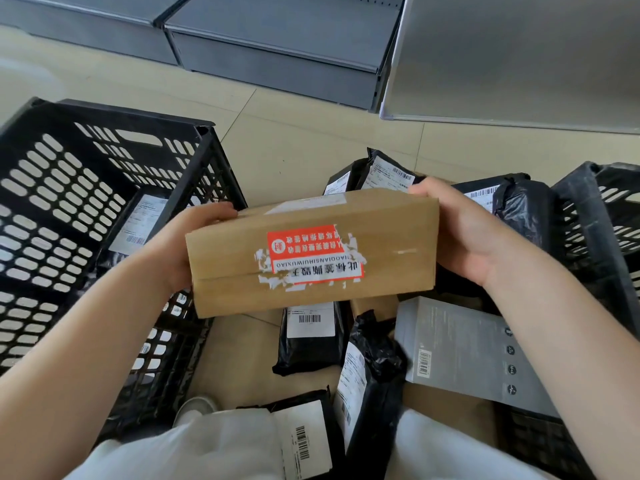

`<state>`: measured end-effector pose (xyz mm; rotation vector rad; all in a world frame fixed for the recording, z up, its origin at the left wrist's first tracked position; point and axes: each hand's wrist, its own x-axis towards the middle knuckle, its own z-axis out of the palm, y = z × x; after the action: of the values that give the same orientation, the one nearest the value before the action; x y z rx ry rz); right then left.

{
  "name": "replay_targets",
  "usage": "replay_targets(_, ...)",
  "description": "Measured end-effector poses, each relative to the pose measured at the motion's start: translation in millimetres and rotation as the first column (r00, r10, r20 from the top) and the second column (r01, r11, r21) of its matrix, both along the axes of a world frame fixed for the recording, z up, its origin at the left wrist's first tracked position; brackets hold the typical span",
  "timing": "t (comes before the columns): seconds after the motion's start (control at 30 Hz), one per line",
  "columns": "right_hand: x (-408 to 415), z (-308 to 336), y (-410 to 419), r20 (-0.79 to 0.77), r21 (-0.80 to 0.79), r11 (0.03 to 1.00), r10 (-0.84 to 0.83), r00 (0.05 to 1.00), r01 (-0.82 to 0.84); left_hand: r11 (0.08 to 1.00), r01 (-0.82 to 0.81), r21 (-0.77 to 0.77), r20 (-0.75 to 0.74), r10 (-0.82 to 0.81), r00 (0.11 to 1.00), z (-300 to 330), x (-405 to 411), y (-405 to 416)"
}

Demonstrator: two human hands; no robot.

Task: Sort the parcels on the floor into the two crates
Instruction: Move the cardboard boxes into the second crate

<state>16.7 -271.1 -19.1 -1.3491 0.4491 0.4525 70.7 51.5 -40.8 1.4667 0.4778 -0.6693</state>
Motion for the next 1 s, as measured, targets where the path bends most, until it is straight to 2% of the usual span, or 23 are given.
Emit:
replay_targets(0.23, -5.8, -25.7, 5.4, 0.001, -0.01, 0.999, -0.045, 0.999, 0.045, 0.998, 0.047, -0.049, 0.053, -0.045, 0.998, -31.9, 4.3, -10.1)
replay_targets(0.43, -8.4, -43.2, 11.1, 0.001, -0.086, 0.983, -0.165, 0.986, 0.164, 0.994, -0.104, -0.039, 0.121, 0.108, 0.987, -47.7, -2.7, -7.6)
replay_targets(0.6, -11.3, -50.4, 18.9, -0.026, -0.068, 0.983, -0.174, 0.984, 0.172, 0.992, -0.126, 0.018, 0.005, 0.126, 0.992, -51.0, -7.5, -3.5)
replay_targets(0.7, -10.6, -52.3, 21.3, -0.018, -0.083, 0.977, -0.201, 0.979, 0.199, 0.997, -0.076, -0.022, -0.074, 0.074, 0.994, -56.0, -8.5, -1.3)
replay_targets(0.93, -12.1, -54.5, 7.4, -0.095, -0.079, 0.986, -0.155, 0.983, 0.148, 0.999, -0.032, -0.044, -0.079, 0.028, 0.997, -62.4, -10.4, 2.6)
replay_targets(1.0, -13.4, -56.6, -0.5, -0.151, -0.088, 0.971, -0.235, 0.96, 0.224, 0.998, -0.002, -0.065, -0.065, -0.002, 0.998, -62.7, -12.3, -1.5)
